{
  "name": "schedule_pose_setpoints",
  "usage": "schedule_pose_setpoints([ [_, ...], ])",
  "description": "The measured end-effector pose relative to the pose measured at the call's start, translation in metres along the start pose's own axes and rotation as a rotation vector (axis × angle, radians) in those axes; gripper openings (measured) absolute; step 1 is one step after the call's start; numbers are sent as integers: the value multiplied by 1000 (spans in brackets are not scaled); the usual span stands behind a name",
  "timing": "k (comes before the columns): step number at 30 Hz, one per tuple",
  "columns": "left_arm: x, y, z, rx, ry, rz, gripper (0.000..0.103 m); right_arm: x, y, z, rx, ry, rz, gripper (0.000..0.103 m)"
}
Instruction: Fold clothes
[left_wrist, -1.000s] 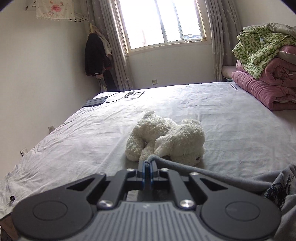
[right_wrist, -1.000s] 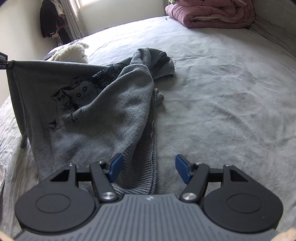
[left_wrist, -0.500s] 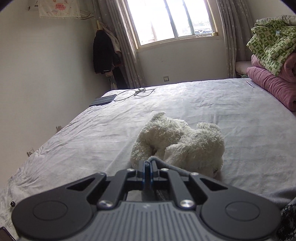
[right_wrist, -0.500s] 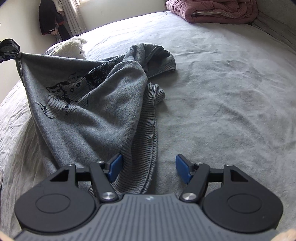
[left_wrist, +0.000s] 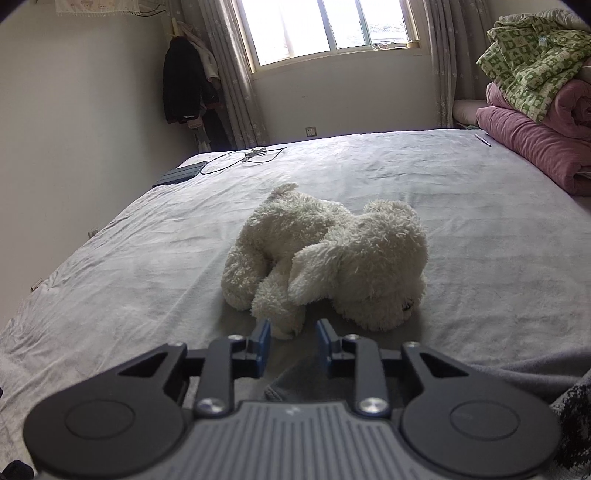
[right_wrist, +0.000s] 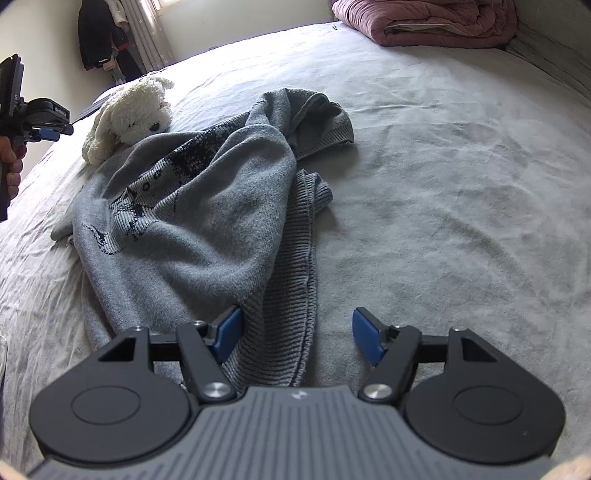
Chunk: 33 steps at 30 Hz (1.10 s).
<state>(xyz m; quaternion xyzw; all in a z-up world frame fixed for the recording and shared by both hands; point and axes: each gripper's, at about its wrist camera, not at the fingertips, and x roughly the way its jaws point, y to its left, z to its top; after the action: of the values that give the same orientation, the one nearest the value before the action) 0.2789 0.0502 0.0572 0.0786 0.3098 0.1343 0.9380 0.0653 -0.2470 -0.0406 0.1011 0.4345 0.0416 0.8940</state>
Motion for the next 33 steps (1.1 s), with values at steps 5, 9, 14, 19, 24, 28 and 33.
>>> schedule_pose_setpoints([
  [5, -10, -4, -10, 15, 26, -58, 42, -5, -1, -1, 4, -4, -7, 73],
  [9, -22, -7, -21, 33, 50, -97, 46, -10, -2, 0, 9, -16, -8, 73],
  [14, -39, -13, -36, 36, 101, -150, 47, -17, -3, 0, 18, -29, -5, 73],
  [19, -61, -24, -55, 53, 120, -205, 49, -28, -7, -3, 24, -45, -5, 73],
  [24, -87, -40, -80, 78, 146, -265, 50, -40, -12, -6, 31, -61, -5, 73],
  [28, -109, -50, -102, 83, 177, -315, 51, -49, -16, -9, 36, -73, -4, 73],
  [33, -133, -54, -131, 35, 226, -376, 54, -62, -17, -11, 46, -89, 5, 73],
])
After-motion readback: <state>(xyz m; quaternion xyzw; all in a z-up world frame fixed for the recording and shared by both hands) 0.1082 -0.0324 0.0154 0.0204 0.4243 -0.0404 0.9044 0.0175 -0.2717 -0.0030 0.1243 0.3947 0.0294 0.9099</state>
